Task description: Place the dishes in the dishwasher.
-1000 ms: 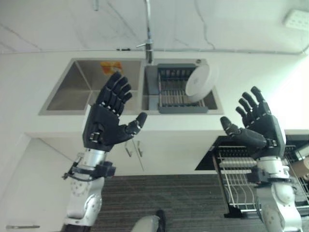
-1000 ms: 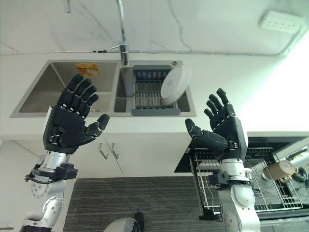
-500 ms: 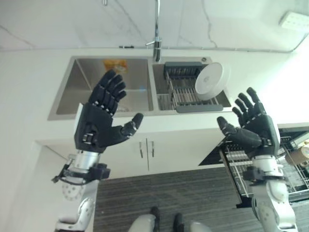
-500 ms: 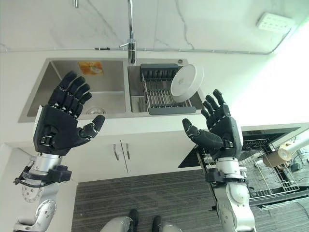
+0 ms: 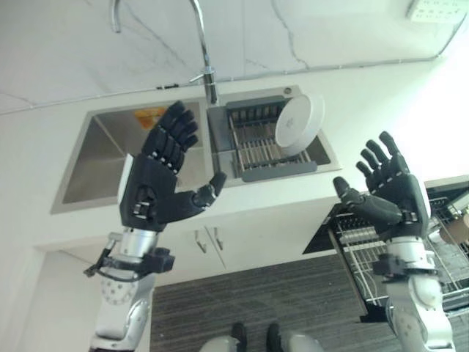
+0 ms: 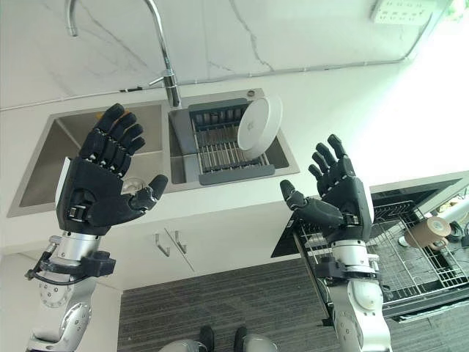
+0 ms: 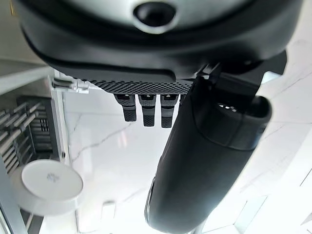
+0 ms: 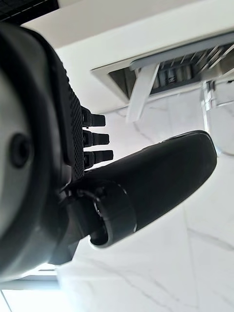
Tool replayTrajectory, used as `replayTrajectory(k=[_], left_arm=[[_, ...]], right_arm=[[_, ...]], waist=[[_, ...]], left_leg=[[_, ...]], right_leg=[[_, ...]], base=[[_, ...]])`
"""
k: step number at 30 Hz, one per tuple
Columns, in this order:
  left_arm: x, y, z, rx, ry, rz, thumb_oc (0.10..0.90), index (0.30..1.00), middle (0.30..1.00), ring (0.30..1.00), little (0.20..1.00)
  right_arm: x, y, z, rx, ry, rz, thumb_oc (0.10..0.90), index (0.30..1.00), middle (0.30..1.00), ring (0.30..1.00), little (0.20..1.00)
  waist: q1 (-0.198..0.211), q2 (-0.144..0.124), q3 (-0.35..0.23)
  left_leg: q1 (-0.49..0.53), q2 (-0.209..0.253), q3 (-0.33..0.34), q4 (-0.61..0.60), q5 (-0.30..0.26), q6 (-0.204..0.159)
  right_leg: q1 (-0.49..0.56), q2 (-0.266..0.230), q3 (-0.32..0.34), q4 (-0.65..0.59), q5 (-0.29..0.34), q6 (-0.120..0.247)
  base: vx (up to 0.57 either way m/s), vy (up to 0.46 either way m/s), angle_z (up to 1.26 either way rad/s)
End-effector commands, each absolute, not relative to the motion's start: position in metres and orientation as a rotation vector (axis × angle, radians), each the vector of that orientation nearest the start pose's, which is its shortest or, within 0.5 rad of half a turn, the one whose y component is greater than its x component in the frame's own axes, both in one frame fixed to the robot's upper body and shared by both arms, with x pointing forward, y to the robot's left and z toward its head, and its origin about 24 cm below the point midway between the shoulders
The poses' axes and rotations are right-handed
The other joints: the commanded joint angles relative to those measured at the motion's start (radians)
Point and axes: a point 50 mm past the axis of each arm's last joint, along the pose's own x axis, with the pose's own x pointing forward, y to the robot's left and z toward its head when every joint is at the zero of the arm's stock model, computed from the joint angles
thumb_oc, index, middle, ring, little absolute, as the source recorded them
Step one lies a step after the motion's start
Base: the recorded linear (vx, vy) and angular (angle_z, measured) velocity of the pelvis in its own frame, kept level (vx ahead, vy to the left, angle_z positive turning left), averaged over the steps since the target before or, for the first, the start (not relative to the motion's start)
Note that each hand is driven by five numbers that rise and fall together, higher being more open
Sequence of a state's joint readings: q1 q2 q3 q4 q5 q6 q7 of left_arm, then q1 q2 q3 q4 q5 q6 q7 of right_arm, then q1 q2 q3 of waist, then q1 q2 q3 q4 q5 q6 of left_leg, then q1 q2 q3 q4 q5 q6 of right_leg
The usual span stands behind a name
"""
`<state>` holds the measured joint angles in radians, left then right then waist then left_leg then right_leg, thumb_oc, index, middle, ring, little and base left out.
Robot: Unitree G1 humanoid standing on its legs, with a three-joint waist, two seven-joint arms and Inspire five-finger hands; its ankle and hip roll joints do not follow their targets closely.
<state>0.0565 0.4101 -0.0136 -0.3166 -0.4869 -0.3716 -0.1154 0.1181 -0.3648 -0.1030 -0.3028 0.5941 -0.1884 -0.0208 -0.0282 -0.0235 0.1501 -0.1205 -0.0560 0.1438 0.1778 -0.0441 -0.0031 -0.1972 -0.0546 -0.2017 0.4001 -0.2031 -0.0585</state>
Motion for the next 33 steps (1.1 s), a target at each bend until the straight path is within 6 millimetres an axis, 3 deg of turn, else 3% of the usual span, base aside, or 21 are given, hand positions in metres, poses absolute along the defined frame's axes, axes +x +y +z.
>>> replayTrajectory(k=[1, 4, 6, 7, 13, 22, 23, 26, 27, 30, 31, 33], left_arm=[[0.214, 0.186, 0.182, -0.085, -0.836, -0.284, 0.8, 0.9, 0.9, 0.9, 0.9], [0.215, 0.187, 0.18, -0.091, -0.826, -0.279, 0.8, 0.9, 0.9, 0.9, 0.9], [0.214, 0.191, 0.175, -0.097, -0.808, -0.26, 0.8, 0.9, 0.9, 0.9, 0.9], [0.215, 0.193, 0.174, -0.099, -0.804, -0.243, 0.8, 0.9, 0.9, 0.9, 0.9], [0.218, 0.192, 0.172, -0.097, -0.803, -0.227, 0.8, 0.9, 0.9, 0.9, 0.9], [0.221, 0.191, 0.182, 0.0, -0.85, -0.245, 0.8, 0.9, 0.9, 0.9, 0.9], [0.223, 0.19, 0.184, 0.012, -0.852, -0.251, 0.8, 0.9, 0.9, 0.9, 0.9], [0.225, 0.187, 0.185, 0.052, -0.852, -0.279, 0.8, 0.9, 0.9, 0.9, 0.9], [0.227, 0.185, 0.186, 0.063, -0.849, -0.289, 0.8, 0.9, 0.9, 0.9, 0.9], [0.233, 0.185, 0.191, 0.039, -0.845, -0.303, 0.8, 0.9, 0.9, 0.9, 0.9], [0.235, 0.185, 0.191, 0.034, -0.842, -0.298, 0.8, 0.9, 0.9, 0.9, 0.9], [0.235, 0.183, 0.188, 0.04, -0.827, -0.309, 0.8, 0.9, 0.9, 0.9, 0.9]], right_arm=[[0.217, -0.233, 0.167, 0.19, -0.65, 0.012, 0.8, 0.9, 0.9, 0.9, 0.9], [0.22, -0.23, 0.169, 0.182, -0.639, 0.043, 0.8, 0.9, 0.9, 0.9, 0.9], [0.226, -0.226, 0.169, 0.2, -0.626, 0.079, 0.8, 0.9, 0.9, 0.9, 0.9], [0.228, -0.224, 0.171, 0.218, -0.623, 0.107, 0.8, 0.9, 0.9, 0.9, 0.9], [0.229, -0.22, 0.171, 0.233, -0.617, 0.127, 0.8, 0.9, 0.9, 0.9, 0.9], [0.237, -0.222, 0.171, 0.279, -0.603, 0.058, 0.8, 0.9, 0.9, 0.9, 0.9], [0.238, -0.221, 0.173, 0.284, -0.62, 0.042, 0.8, 0.9, 0.9, 0.9, 0.9], [0.236, -0.223, 0.18, 0.284, -0.684, 0.014, 0.8, 0.9, 0.9, 0.9, 0.9], [0.236, -0.224, 0.183, 0.279, -0.705, 0.001, 0.8, 0.9, 0.9, 0.9, 0.9], [0.238, -0.23, 0.189, 0.252, -0.731, -0.022, 0.8, 0.9, 0.9, 0.9, 0.9], [0.238, -0.23, 0.191, 0.244, -0.741, -0.013, 0.8, 0.9, 0.9, 0.9, 0.9], [0.239, -0.234, 0.195, 0.221, -0.755, -0.032, 0.8, 0.9, 0.9, 0.9, 0.9]], waist=[[-0.012, -0.043, -0.066], [-0.017, -0.036, -0.064], [0.002, 0.007, -0.06], [0.018, 0.021, -0.065], [0.035, 0.035, -0.094], [0.053, 0.036, -0.096], [0.053, 0.045, -0.094], [0.046, 0.053, -0.074], [0.041, 0.046, -0.068], [0.035, 0.032, -0.067], [0.025, 0.016, -0.063], [0.021, 0.002, -0.071]], left_leg=[[-0.018, 0.039, 0.078, 0.287, -0.066, -0.026], [-0.003, 0.063, 0.11, 0.173, -0.087, -0.008], [-0.068, 0.107, 0.073, 0.122, -0.104, -0.019], [-0.125, 0.127, 0.045, 0.122, -0.072, -0.038], [-0.153, 0.144, 0.015, 0.122, -0.074, -0.044], [-0.101, 0.111, -0.017, 0.122, -0.109, -0.001], [-0.091, 0.114, -0.028, 0.122, -0.115, 0.011], [-0.073, 0.104, -0.056, 0.122, -0.127, 0.036], [-0.068, 0.099, -0.06, 0.122, -0.135, 0.037], [-0.068, 0.095, -0.076, 0.122, -0.135, 0.016], [-0.06, 0.086, -0.074, 0.122, -0.144, 0.012], [-0.052, 0.09, -0.057, 0.122, -0.155, 0.011]], right_leg=[[0.017, -0.054, -0.01, -0.1, 0.047, 0.078], [0.013, -0.053, -0.012, -0.1, 0.054, 0.092], [0.023, -0.01, 0.001, -0.1, 0.038, 0.106], [0.037, 0.009, 0.014, -0.1, 0.014, 0.104], [0.058, 0.0, -0.007, -0.1, -0.015, 0.109], [0.103, -0.007, -0.041, -0.1, 0.004, 0.126], [0.13, 0.013, -0.051, -0.1, 0.062, 0.143], [0.053, 0.004, -0.022, 0.129, 0.13, 0.175], [0.022, -0.014, -0.01, 0.127, 0.144, 0.172], [0.051, -0.034, 0.004, -0.1, 0.111, 0.16], [0.013, -0.07, 0.022, -0.1, 0.121, 0.166], [-0.009, -0.078, 0.05, -0.1, 0.1, 0.175]], base=[[0.04, -0.065, 0.24], [0.09, 0.019, 0.31], [0.16, 0.146, 0.37], [0.16, 0.136, 0.03], [0.1, 0.159, -0.48], [0.1, 0.173, 0.07], [0.07, 0.131, 0.09], [0.05, 0.092, 0.01], [0.04, -0.041, -0.17], [0.06, -0.198, 0.0], [0.05, -0.27, 0.2], [0.07, -0.241, 0.14]])
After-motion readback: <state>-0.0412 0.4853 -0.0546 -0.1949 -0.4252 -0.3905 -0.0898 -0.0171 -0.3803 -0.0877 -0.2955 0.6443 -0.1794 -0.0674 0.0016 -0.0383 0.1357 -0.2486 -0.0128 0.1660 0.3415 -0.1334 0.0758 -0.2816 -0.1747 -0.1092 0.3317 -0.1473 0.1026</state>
